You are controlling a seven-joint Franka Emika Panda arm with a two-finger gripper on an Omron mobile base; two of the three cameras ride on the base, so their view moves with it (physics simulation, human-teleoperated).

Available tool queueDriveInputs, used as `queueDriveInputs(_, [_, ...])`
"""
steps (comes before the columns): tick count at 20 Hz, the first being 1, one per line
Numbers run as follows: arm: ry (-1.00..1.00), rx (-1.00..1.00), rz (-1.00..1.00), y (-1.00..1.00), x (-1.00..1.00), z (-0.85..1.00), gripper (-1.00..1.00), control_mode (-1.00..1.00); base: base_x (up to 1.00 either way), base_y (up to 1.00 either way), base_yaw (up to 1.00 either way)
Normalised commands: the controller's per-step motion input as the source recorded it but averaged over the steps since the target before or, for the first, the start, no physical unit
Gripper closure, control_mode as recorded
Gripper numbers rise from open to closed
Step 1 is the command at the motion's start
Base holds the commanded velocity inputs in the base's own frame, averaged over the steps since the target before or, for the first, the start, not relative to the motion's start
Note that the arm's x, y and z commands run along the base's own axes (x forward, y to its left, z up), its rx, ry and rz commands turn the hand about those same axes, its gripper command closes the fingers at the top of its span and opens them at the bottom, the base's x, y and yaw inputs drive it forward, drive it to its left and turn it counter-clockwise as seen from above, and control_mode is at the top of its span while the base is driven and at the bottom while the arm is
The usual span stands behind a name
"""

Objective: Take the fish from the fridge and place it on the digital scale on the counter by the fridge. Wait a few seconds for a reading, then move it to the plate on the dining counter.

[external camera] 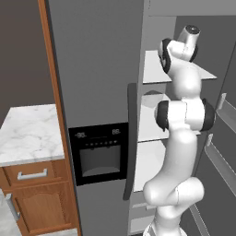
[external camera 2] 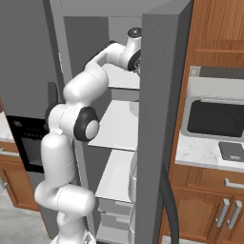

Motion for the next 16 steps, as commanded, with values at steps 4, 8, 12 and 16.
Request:
queueDriveInputs(4, [0.07, 0.00, 0.00, 0.00, -0.22, -0.33, -1.00, -1.00, 0.00, 0.00, 0.00])
queueDriveInputs(8, [0.03, 0.00, 0.00, 0.00, -0.23, -0.34, -1.00, -1.00, 0.00, 0.00, 0.00])
queueDriveInputs(12, [0.00, 0.00, -0.01, 0.00, -0.32, -0.37, -1.00, -1.00, 0.00, 0.00, 0.00])
queueDriveInputs(16, [0.05, 0.00, -0.05, 0.00, -0.19, -0.46, 1.00, -1.00, 0.00, 0.00, 0.00])
